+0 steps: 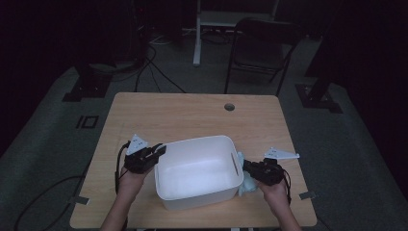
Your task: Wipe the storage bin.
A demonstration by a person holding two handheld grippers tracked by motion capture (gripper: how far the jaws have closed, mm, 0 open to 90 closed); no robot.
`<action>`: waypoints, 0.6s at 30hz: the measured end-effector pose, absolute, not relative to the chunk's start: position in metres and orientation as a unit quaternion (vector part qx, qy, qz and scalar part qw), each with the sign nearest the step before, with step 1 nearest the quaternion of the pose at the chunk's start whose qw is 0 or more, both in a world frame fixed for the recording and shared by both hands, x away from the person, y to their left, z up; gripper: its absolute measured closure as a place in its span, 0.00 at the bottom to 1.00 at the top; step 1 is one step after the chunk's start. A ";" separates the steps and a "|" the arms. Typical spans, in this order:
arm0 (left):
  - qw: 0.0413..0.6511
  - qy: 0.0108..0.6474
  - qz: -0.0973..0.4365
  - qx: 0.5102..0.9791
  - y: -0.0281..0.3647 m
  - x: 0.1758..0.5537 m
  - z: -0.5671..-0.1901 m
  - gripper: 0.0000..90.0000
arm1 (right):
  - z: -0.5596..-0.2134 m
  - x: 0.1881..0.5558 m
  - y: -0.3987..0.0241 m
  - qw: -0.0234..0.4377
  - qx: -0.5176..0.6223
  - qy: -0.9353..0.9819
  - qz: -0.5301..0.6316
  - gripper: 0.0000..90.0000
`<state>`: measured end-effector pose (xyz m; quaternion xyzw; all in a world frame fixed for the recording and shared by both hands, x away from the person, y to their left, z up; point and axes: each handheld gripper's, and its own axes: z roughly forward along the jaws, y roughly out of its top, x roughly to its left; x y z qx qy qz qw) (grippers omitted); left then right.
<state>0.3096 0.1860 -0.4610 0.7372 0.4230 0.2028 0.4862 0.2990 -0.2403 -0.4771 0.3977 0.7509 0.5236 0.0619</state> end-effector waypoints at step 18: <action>0.483 0.418 0.209 0.741 0.185 0.309 -0.461 0.86 | -0.470 0.311 -0.237 0.069 0.398 0.751 0.523 0.91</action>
